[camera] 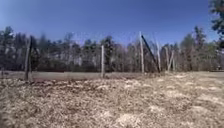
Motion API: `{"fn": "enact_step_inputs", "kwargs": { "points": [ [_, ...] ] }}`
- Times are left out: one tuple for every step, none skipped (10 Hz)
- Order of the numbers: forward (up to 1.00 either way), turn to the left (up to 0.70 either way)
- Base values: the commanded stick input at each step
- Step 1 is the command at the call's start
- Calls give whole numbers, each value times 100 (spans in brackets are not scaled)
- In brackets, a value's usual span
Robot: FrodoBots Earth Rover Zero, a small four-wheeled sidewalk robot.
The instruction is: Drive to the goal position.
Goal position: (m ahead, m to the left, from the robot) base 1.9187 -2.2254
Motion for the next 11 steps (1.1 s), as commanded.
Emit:
{"fn": "enact_step_inputs", "kwargs": {
  "points": [
    [70, -35],
    [70, -35],
    [70, -10],
    [70, -3],
    [70, -7],
    [70, -11],
    [70, -14],
    [70, -18],
    [70, -22],
    [70, -26],
    [70, -30]
  ]
}}
